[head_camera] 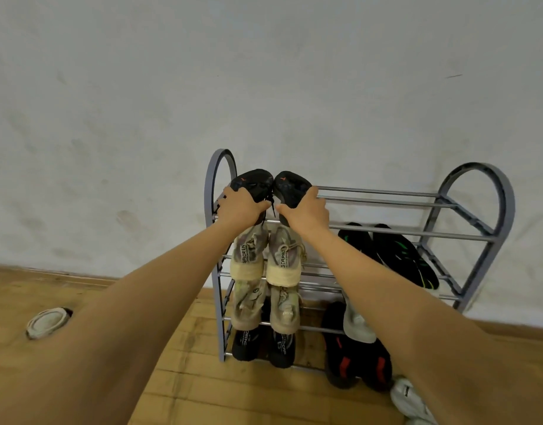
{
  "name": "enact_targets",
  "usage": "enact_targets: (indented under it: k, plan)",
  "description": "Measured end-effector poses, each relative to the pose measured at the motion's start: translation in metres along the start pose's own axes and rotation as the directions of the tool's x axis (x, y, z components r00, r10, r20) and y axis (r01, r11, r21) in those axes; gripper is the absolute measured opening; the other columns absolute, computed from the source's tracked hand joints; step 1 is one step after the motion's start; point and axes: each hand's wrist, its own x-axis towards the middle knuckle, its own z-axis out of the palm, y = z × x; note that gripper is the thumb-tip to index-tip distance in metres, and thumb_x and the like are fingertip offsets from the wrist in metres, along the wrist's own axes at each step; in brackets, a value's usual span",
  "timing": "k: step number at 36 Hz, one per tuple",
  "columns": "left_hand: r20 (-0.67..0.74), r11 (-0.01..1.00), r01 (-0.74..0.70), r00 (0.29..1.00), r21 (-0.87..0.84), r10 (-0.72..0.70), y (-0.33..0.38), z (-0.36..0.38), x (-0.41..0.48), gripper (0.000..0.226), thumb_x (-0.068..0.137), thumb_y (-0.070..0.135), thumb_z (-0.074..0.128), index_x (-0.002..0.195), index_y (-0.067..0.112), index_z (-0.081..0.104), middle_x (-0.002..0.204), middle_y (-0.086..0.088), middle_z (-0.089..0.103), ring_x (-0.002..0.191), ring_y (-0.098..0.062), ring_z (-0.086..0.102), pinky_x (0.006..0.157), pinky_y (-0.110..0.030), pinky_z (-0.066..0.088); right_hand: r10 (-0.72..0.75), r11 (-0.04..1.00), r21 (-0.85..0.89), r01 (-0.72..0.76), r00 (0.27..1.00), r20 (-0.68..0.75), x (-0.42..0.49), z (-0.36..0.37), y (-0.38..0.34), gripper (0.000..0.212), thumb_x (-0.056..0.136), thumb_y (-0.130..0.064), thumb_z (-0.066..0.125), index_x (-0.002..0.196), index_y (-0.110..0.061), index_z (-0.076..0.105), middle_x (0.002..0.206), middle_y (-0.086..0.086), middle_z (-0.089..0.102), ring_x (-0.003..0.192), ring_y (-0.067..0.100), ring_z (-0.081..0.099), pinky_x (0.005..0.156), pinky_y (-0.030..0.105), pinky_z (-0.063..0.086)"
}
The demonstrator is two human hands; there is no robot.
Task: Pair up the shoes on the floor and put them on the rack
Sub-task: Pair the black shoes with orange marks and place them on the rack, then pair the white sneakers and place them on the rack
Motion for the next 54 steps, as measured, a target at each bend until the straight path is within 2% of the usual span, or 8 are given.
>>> enact_targets:
  k: [6,16,27,31,36,40,47,54]
  plan:
    - [0.003,0.987,-0.046,0.999,-0.153,0.047,-0.019,-0.001,-0.013,0.069,0.079,0.037,0.064,0.135,0.007,0.037,0.14,-0.016,0.025,0.128,-0.037,0.035,0.108,-0.045,0.038,-0.039,0.996,0.084,0.033,0.997,0.071,-0.007,-0.009,0.006,0.072,0.081,-0.035,0.064,0.136,-0.006,0.028,0.134,0.019,0.04,0.121,0.037,0.045,0.099,0.048,0.045]
    - [-0.034,0.983,-0.1,0.995,-0.157,0.096,-0.017,0.004,-0.027,0.063,0.086,0.029,0.065,0.135,0.004,0.034,0.141,-0.02,0.032,0.13,-0.036,0.035,0.106,-0.041,0.036,-0.097,0.994,0.063,0.093,0.993,0.062,-0.014,-0.01,0.013,0.069,0.079,-0.025,0.068,0.135,-0.005,0.032,0.131,0.017,0.045,0.118,0.035,0.048,0.095,0.044,0.047]
    - [-0.219,0.914,-0.383,0.888,0.136,0.404,0.006,0.01,-0.109,0.056,0.087,0.008,0.051,0.139,0.0,0.034,0.142,-0.022,0.032,0.132,-0.037,0.03,0.112,-0.039,0.024,-0.323,0.931,-0.183,0.315,0.946,-0.011,-0.075,-0.044,0.044,0.069,0.084,-0.027,0.065,0.141,-0.009,0.031,0.137,0.015,0.042,0.125,0.031,0.041,0.102,0.042,0.04]
    - [-0.039,0.87,-0.465,0.878,0.162,0.477,0.027,0.028,-0.155,0.052,0.088,0.013,0.052,0.137,0.005,0.037,0.133,-0.016,0.044,0.123,-0.034,0.042,0.099,-0.04,0.039,-0.386,0.849,-0.378,0.371,0.922,0.036,-0.117,-0.071,0.084,0.062,0.088,-0.029,0.06,0.14,-0.008,0.033,0.139,0.013,0.042,0.128,0.03,0.039,0.106,0.04,0.035]
    - [0.217,0.787,-0.551,0.834,0.277,0.507,0.057,0.067,-0.211,0.05,0.088,0.019,0.051,0.135,0.007,0.036,0.133,-0.013,0.043,0.124,-0.033,0.041,0.1,-0.043,0.037,-0.397,0.784,-0.497,0.372,0.916,0.059,-0.171,-0.109,0.151,0.056,0.085,-0.022,0.058,0.136,-0.006,0.041,0.134,0.013,0.047,0.126,0.031,0.041,0.106,0.04,0.033]
    - [0.378,0.712,-0.629,0.77,0.312,0.515,0.078,0.11,-0.247,0.043,0.086,0.013,0.051,0.128,0.009,0.044,0.13,-0.014,0.042,0.123,-0.034,0.04,0.1,-0.045,0.037,-0.398,0.768,-0.531,0.358,0.916,0.042,-0.204,-0.134,0.213,0.047,0.075,-0.012,0.063,0.12,-0.004,0.056,0.116,0.015,0.057,0.11,0.035,0.053,0.091,0.043,0.042]
    - [0.582,0.677,-0.677,0.685,0.288,0.438,0.103,0.198,-0.289,0.047,0.09,0.02,0.05,0.134,0.009,0.039,0.138,-0.016,0.036,0.129,-0.035,0.034,0.104,-0.048,0.036,-0.149,0.79,-0.581,0.198,0.98,0.131,-0.227,-0.157,0.317,0.035,0.084,-0.017,0.05,0.118,-0.006,0.053,0.116,0.013,0.053,0.11,0.031,0.047,0.095,0.04,0.038]
    - [0.733,0.686,-0.69,0.586,0.23,0.345,0.114,0.298,-0.3,0.046,0.093,0.014,0.046,0.138,0.01,0.035,0.141,-0.016,0.03,0.129,-0.037,0.032,0.104,-0.049,0.035,0.163,0.784,-0.621,0.004,0.964,0.212,-0.224,-0.146,0.42,0.052,0.092,-0.031,0.051,0.138,-0.014,0.036,0.138,0.009,0.042,0.128,0.028,0.039,0.101,0.038,0.034]
